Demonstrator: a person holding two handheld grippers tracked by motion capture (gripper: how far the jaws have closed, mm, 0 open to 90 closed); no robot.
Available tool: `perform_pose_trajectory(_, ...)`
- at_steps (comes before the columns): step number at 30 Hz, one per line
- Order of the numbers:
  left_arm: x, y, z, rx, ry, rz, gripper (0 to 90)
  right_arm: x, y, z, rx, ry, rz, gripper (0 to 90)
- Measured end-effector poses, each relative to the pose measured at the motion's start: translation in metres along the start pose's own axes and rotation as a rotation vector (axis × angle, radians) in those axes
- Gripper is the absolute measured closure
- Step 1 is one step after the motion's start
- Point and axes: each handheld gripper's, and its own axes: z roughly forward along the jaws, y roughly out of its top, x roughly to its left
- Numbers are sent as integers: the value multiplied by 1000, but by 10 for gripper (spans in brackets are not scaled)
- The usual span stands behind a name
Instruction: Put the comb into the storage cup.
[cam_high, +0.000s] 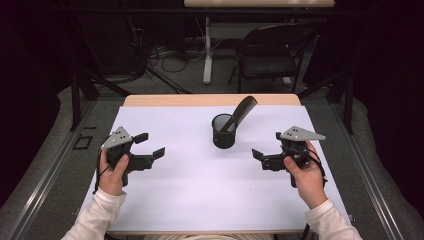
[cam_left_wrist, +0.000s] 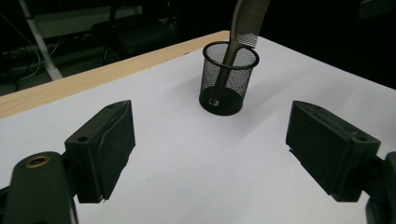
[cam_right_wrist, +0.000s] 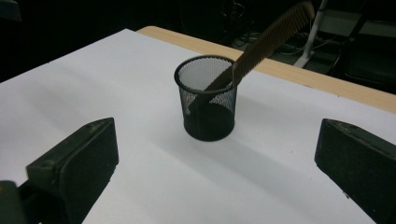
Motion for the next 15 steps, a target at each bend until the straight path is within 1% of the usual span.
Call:
perform_pose_trajectory(3, -1, -9, -4, -1, 9, -13, 160, 0, -12, -1, -2, -3, 14, 0)
perform_pose_trajectory(4, 0, -13, -5, 2, 11, -17, 160, 0, -15, -1, 0, -8, 12, 0)
perform_pose_trajectory(6, 0, -19, -8, 2, 18, -24, 160, 0, -22, -3, -21, -34, 8, 0)
perform_pose_trajectory(8, 1, -25, -11, -2, 33, -34, 160, 0, -27, -6, -31, -48, 11, 0)
perform_pose_trajectory(10, 3, -32, -13, -9, 47, -43, 160, 0, -31, -9, -36, -52, 13, 0)
perform_pose_trajectory(12, 5, -39, -16, -21, 62, -60, 160, -1, -36, -11, -49, -63, 14, 0)
perform_pose_trajectory(15, 8, -50, -20, -31, 85, -71, 160, -1, -42, -14, -48, -73, 22, 0)
